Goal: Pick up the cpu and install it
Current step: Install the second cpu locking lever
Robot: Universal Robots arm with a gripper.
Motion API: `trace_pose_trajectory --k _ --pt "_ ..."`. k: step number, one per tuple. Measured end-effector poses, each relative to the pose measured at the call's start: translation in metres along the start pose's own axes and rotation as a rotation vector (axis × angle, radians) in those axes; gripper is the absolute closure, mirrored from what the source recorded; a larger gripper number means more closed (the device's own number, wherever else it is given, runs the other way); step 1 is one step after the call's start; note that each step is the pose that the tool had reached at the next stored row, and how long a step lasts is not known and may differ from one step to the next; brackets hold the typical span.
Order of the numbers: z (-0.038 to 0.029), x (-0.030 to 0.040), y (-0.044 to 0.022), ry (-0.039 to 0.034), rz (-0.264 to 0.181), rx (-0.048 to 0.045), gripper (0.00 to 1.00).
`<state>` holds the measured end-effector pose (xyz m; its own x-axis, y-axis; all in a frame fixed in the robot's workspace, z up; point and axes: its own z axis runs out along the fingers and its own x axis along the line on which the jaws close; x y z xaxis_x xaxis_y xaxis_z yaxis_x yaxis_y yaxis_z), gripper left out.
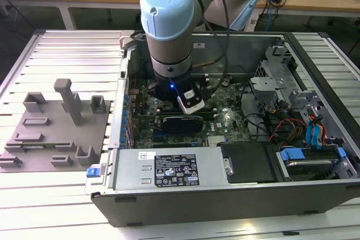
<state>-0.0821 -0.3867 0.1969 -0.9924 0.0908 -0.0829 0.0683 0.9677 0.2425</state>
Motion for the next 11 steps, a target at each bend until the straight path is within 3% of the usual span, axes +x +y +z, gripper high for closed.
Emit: trace_pose_trajectory --k 2,6,9,11 --pt "0.0010 0.0023 -0.0011 0.0004 0.002 -0.0099 0.89" --pt "0.0004 0.0027 -0.0010 0.0003 0.002 -0.0116 0.89" --pt "-0.0116 0.0018 0.0021 -0.0004 0.001 -0.0007 0.89" --pt "-0.0142 0.0014 0.0029 -0.0015 0.001 0.0111 0.89"
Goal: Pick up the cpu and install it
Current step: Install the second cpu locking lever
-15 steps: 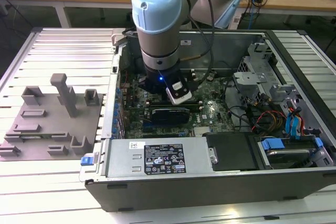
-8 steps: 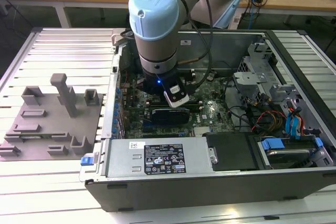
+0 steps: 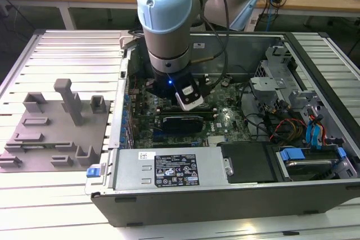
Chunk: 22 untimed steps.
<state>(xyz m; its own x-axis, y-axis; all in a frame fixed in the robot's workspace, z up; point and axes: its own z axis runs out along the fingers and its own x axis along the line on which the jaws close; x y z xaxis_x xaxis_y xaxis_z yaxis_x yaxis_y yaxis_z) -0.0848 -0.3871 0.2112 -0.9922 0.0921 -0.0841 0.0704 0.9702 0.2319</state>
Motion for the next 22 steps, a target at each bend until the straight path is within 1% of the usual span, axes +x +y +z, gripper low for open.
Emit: trace_pose_trajectory --k 2,3,6,7,8,9,11,12,13,14,15,17,19,20,22 --pt "0.0000 -0.0018 0.0001 -0.0046 0.010 0.0311 0.89" --pt "0.0003 -0.0037 0.0005 -0.0067 0.017 0.0378 0.89" --pt "0.0017 -0.0120 0.0037 -0.0084 0.024 0.0397 0.89" --pt "0.0028 -0.0173 0.0063 -0.0089 0.026 0.0403 0.89" --pt "0.0042 -0.0204 0.0109 -0.0089 0.026 0.0409 0.89" --pt "0.0050 -0.0214 0.0137 -0.0091 0.026 0.0414 0.89" --pt "0.0073 -0.0241 0.0225 -0.0092 0.026 0.0428 0.89" --pt "0.0081 -0.0256 0.0253 -0.0091 0.026 0.0432 0.89" --pt "0.0090 -0.0298 0.0280 -0.0093 0.026 0.0464 0.89" --pt "0.0096 -0.0326 0.0292 -0.0096 0.025 0.0486 0.89" --pt "0.0105 -0.0357 0.0316 -0.0098 0.025 0.0538 0.89" --pt "0.0096 -0.0360 0.0351 -0.0105 0.024 0.0618 0.89" --pt "0.0035 -0.0364 0.0384 -0.0110 0.023 0.0679 0.89" --pt "0.0027 -0.0365 0.0388 -0.0112 0.023 0.0696 0.89" --pt "0.0026 -0.0365 0.0388 -0.0112 0.023 0.0701 0.89"
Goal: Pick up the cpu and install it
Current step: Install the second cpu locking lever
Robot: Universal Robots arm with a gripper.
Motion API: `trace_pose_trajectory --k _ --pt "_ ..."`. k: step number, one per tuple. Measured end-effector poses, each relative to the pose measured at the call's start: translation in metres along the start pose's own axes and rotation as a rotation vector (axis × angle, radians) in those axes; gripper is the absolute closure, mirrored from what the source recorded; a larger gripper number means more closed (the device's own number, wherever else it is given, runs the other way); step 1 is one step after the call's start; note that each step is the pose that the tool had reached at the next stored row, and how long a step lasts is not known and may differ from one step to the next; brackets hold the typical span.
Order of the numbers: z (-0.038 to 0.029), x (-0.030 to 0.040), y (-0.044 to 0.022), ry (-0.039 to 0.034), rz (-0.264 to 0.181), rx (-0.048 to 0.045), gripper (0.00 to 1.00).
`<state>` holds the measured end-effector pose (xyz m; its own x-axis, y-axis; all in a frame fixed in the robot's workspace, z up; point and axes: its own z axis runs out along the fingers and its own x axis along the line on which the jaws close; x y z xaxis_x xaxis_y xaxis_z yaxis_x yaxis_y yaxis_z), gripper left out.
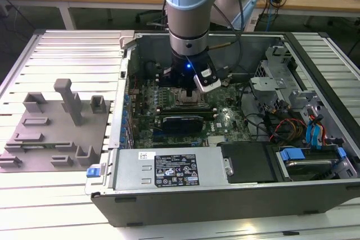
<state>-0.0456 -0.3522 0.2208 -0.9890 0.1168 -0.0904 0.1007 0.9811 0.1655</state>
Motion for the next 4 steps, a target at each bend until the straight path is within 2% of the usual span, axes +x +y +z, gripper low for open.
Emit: trace_pose_trajectory --k 4 --pt "0.0000 0.0000 0.0000 0.0000 0.000 0.0004 0.89"
